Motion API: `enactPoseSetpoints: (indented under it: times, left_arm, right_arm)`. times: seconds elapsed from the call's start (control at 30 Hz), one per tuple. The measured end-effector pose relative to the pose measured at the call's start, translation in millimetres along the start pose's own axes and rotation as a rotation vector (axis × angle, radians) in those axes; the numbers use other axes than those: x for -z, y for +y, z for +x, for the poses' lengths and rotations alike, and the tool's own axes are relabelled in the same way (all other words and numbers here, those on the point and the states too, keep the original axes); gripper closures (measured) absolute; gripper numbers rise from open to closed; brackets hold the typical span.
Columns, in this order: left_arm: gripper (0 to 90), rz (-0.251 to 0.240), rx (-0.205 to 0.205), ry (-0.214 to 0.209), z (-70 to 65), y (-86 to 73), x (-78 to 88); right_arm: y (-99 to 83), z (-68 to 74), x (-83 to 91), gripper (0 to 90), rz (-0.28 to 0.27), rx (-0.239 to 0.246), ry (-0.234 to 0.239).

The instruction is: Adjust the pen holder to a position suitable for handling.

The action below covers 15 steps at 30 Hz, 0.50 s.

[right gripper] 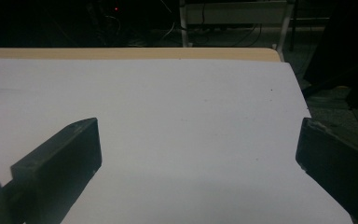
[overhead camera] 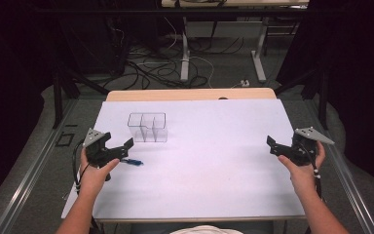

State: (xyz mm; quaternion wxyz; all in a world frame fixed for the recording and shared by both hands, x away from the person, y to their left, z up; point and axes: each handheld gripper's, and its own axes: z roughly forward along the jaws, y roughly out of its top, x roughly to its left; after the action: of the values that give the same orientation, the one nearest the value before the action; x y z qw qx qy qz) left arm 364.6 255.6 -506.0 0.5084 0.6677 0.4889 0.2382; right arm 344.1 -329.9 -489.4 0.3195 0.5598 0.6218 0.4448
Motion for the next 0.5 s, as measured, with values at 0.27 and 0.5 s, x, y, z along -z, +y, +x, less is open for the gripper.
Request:
enactPoseSetpoints:
  times: [0.27,0.5]
  left_arm:
    - [5.1,-0.02,0.019,0.032,0.5,3.4,3.7]
    - [10.7,-0.019,0.035,0.053,-4.3,18.2,6.4]
  right_arm:
    - [-2.6,2.1,-3.1,0.0,0.027,-0.006,-0.015]
    - [-6.3,7.9,-6.3,0.0,0.031,0.017,-0.022]
